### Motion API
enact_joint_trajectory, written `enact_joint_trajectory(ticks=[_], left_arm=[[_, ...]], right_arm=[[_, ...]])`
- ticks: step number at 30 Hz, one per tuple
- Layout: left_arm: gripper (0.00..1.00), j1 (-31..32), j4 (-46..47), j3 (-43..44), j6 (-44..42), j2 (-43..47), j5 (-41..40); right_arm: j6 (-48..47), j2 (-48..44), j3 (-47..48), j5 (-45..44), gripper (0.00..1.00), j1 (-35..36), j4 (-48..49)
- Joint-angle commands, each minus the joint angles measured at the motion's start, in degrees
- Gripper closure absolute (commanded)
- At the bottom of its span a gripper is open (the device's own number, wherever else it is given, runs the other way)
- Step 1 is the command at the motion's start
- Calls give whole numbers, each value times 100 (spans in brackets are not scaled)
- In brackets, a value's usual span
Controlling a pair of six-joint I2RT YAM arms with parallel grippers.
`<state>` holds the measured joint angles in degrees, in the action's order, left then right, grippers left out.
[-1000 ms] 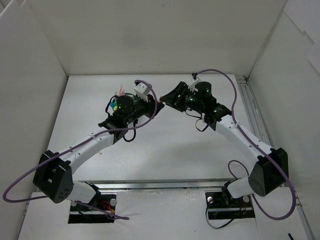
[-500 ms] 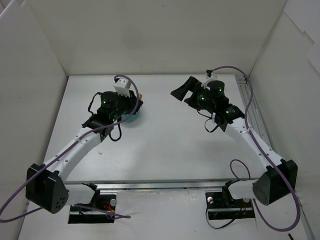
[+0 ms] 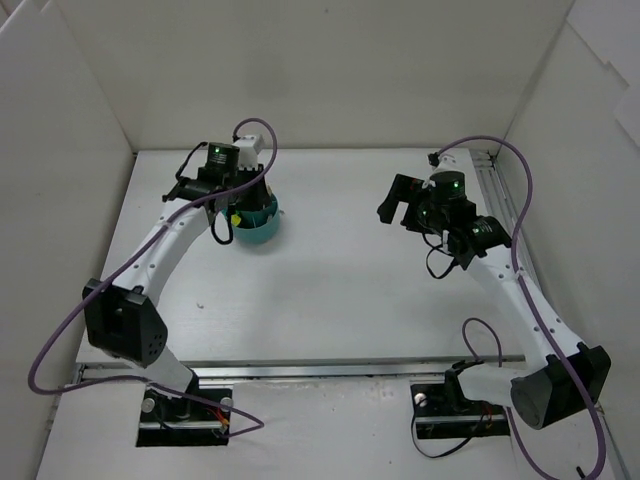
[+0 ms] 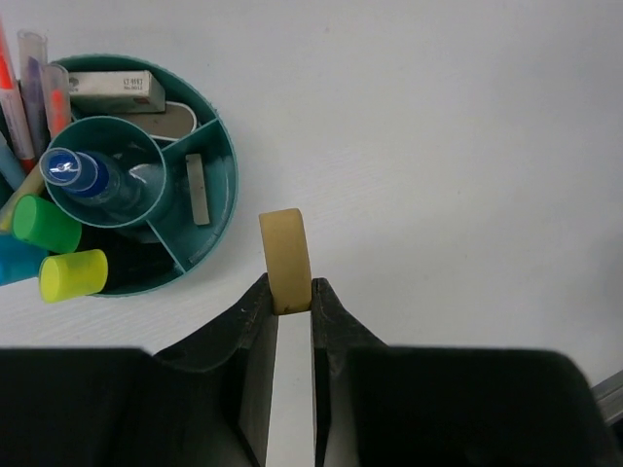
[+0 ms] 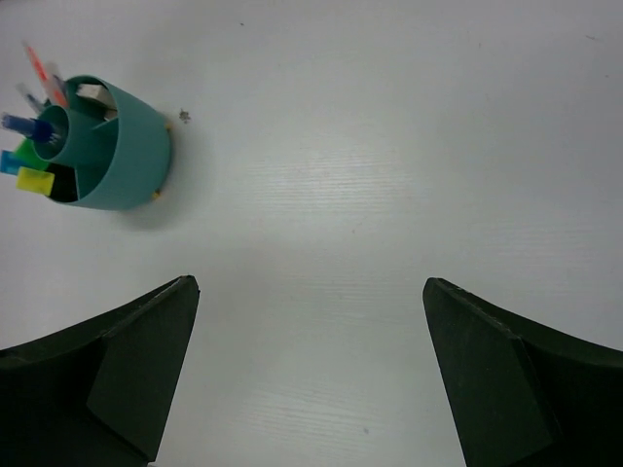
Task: Sort the stationery into containers
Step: Place the stationery in the storage box.
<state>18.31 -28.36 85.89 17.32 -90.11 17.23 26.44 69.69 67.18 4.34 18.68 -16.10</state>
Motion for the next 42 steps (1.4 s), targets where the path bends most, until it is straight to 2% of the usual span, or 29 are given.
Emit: enact_joint_trajectory(ticks=[1, 14, 26, 31, 34, 36, 40, 42], left_arm=[[100, -38, -863, 656, -343, -454, 62], [100, -143, -1699, 1808, -545, -1465, -467], [100, -143, -1813, 1712, -730, -1677, -431], [94, -143, -1910, 1861, -792, -1896, -466], [81, -143, -1910, 1914, -792, -1949, -467], [78, -143, -1901, 1932, -783, -1976, -431], [54, -143, -1902, 1879, -730, -1923, -510], [50, -143, -1884, 1870, -721, -1897, -449]], right_arm=[[-367, 106, 120, -223, 2, -144, -148], [-402, 282, 129, -231, 2, -488, -403], [-315, 317, 41, -109, 2, -866, -438], [-262, 414, 41, 154, 2, -1015, -438], [-244, 423, 32, 208, 2, -1059, -438], [-235, 414, 6, 225, 2, -1103, -438], [-209, 405, -20, 295, 2, -1165, -438], [-192, 396, -21, 339, 2, -1182, -438]])
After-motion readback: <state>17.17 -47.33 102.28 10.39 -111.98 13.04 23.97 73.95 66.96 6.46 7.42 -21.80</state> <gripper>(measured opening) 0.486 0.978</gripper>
